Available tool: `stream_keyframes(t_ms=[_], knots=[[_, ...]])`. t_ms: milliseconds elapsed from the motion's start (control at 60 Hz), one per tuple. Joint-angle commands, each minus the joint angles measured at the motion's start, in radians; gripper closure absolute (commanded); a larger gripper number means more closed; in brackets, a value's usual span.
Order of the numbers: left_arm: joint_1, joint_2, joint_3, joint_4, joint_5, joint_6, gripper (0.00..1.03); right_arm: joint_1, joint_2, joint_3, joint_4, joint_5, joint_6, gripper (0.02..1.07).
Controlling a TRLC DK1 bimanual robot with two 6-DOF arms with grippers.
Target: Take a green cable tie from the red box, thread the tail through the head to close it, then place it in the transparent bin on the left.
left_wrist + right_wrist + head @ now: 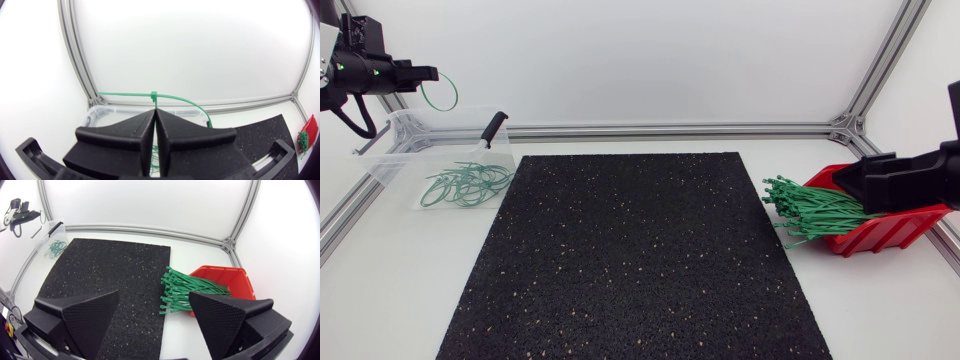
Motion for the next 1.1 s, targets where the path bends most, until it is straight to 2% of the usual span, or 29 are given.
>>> stream_keyframes(t_ms=[0,50,150,167,250,333,383,400,483,517,550,567,733,900,1083], knots=[[0.014,0.091,0.118,-0.098,-0.009,-0.018,1.00,-0.004,-0.040,-0.037,-0.027,0.014,-0.015,0.06],[0.014,0.118,0.158,-0.150,-0.017,-0.018,1.00,-0.002,-0.059,-0.048,-0.039,0.014,-0.015,0.06],[0.009,0.193,0.249,-0.259,-0.083,-0.027,1.00,-0.002,-0.086,-0.058,-0.054,0.014,-0.013,0.06],[0.006,0.223,0.283,-0.314,-0.097,-0.027,1.00,-0.002,-0.094,-0.061,-0.060,0.014,-0.015,0.06],[0.000,0.273,0.356,-0.415,-0.100,-0.027,0.97,-0.002,-0.109,-0.066,-0.071,0.014,-0.015,0.06],[-0.005,0.312,0.422,-0.517,-0.101,-0.026,0.72,-0.001,-0.125,-0.075,-0.084,0.014,-0.013,0.06],[-0.005,0.322,0.439,-0.538,-0.101,-0.029,0.69,0.001,-0.134,-0.075,-0.093,0.014,-0.013,0.06],[-0.005,0.322,0.444,-0.543,-0.101,-0.035,0.64,0.001,-0.137,-0.077,-0.094,0.014,-0.013,0.06],[-0.008,0.315,0.444,-0.572,-0.117,-0.044,0.30,0.002,-0.148,-0.074,-0.105,0.014,-0.013,0.06],[-0.011,0.312,0.444,-0.583,-0.126,-0.044,0.21,0.002,-0.149,-0.075,-0.107,0.015,-0.015,0.06],[-0.012,0.305,0.441,-0.586,-0.127,-0.043,0.04,0.002,-0.151,-0.074,-0.110,0.017,-0.015,0.06],[-0.012,0.302,0.439,-0.586,-0.127,-0.043,0.02,0.002,-0.154,-0.075,-0.111,0.017,-0.015,0.06],[-0.019,0.250,0.384,-0.604,-0.127,-0.033,0.03,0.008,-0.180,-0.078,-0.119,0.017,-0.015,0.06],[-0.045,0.121,0.234,-0.599,-0.127,-0.032,0.03,0.007,-0.221,-0.118,-0.090,0.021,-0.019,0.06],[-0.052,-0.035,0.040,-0.484,-0.126,-0.035,0.03,-0.006,-0.301,-0.198,0.007,0.046,-0.033,0.06]])
